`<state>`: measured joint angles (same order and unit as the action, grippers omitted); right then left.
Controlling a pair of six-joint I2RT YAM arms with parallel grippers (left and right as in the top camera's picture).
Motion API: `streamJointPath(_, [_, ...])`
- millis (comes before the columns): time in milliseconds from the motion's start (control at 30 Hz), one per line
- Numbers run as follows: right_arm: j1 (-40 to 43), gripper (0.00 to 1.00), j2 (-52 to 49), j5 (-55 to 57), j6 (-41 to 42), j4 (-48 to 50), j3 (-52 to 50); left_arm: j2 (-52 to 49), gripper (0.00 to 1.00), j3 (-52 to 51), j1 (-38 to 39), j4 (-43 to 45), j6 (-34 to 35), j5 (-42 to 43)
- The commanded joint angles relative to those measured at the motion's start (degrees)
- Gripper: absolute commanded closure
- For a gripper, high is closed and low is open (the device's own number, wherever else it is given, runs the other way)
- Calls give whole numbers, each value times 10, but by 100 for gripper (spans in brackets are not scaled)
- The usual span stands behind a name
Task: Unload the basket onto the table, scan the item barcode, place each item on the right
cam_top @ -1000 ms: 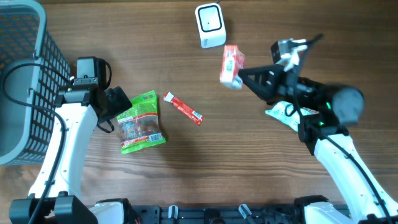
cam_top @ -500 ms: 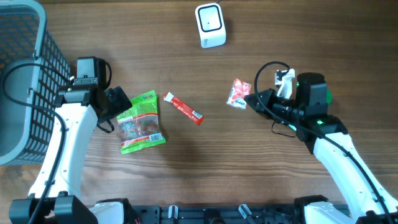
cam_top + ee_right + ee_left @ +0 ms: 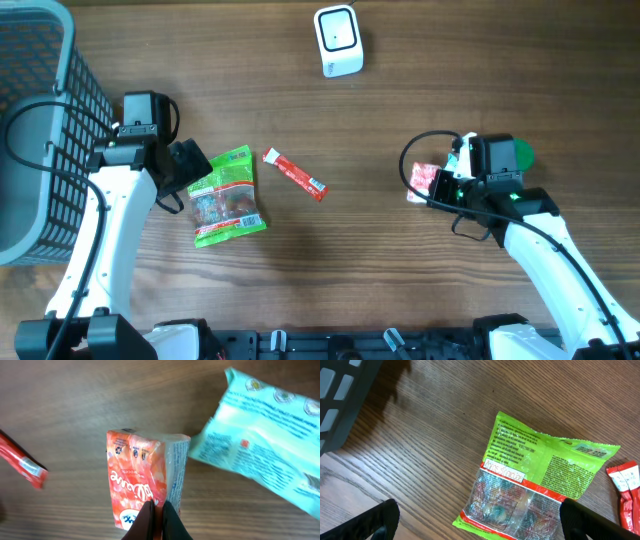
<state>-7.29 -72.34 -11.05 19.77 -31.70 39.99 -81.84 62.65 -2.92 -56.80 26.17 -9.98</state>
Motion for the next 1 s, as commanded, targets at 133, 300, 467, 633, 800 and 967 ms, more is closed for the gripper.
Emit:
streamJointPath(133, [0, 96, -1, -9, -28, -26, 51, 2, 0, 8, -3, 0, -5, 1])
streamJointPath(300, [-3, 96, -3, -8, -28, -115, 175, 2, 0, 8, -3, 0, -5, 1])
streamJointPath(467, [-16, 96, -66, -6, -30, -269, 356, 2, 0, 8, -3, 0, -5, 1])
streamJointPath(633, [-47, 96, -178, 2, -56, -369, 540, 2, 0, 8, -3, 0, -5, 1])
streamJointPath(800, [-98, 96, -286, 122, -52, -355, 673, 2, 0, 8, -3, 0, -5, 1])
streamJointPath(967, [-153, 96, -372, 283, -64, -221, 686, 2, 0, 8, -3, 0, -5, 1])
